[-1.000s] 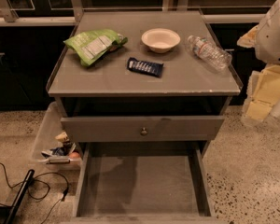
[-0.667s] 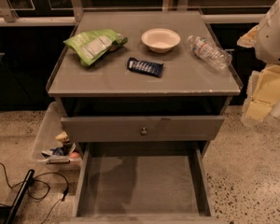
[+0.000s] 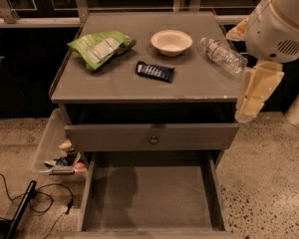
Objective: Place rxbar blueberry into middle drawer
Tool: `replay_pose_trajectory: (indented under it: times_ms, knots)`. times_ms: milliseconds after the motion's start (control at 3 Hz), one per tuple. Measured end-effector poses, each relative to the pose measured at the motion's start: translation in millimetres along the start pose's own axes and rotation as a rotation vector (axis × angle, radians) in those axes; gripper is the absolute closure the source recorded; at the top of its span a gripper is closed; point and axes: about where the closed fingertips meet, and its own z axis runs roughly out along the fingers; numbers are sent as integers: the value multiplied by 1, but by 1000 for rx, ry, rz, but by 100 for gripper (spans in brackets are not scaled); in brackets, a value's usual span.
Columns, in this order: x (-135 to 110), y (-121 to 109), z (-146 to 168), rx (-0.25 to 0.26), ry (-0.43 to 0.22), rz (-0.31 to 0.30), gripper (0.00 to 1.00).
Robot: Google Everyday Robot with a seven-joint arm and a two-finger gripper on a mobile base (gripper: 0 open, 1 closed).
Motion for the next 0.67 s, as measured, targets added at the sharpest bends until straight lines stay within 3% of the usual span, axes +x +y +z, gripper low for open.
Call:
replay_pose_trajectory:
  times_ms: [667]
  knots:
    - [-45,-54,59,25,-209,-172,0]
